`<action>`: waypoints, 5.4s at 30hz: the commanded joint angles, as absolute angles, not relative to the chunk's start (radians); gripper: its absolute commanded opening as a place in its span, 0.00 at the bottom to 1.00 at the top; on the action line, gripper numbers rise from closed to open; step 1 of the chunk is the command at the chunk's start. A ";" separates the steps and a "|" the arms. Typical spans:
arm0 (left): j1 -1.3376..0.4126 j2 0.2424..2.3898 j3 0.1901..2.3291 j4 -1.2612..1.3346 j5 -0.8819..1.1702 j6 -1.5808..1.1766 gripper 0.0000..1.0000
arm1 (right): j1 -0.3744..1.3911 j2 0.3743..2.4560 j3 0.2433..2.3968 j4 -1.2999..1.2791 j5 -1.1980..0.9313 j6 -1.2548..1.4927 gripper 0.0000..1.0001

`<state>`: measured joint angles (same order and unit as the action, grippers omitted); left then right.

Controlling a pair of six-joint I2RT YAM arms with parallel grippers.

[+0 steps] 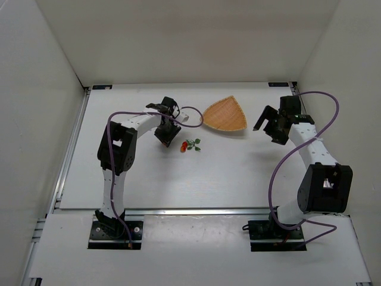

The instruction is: Place and organize the fake fruits in the fruit bowl

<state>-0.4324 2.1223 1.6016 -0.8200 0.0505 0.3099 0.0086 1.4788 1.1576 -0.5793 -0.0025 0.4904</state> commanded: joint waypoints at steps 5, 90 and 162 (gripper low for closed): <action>-0.430 2.099 1.638 -0.845 0.066 0.311 0.33 | 0.006 1.477 1.207 -0.584 0.018 0.476 1.00; -0.183 1.801 1.482 -0.506 -0.296 0.190 1.00 | 0.643 2.198 1.772 -0.660 -0.103 0.379 0.08; -0.066 1.766 1.411 -0.525 -0.299 0.152 1.00 | -0.089 1.740 1.597 -0.618 -0.215 0.460 1.00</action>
<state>-0.1215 1.8263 1.4422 -0.5175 -0.2947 0.1757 0.0223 1.7855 1.6844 -0.6033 -0.1692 0.4911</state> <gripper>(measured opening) 0.998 0.995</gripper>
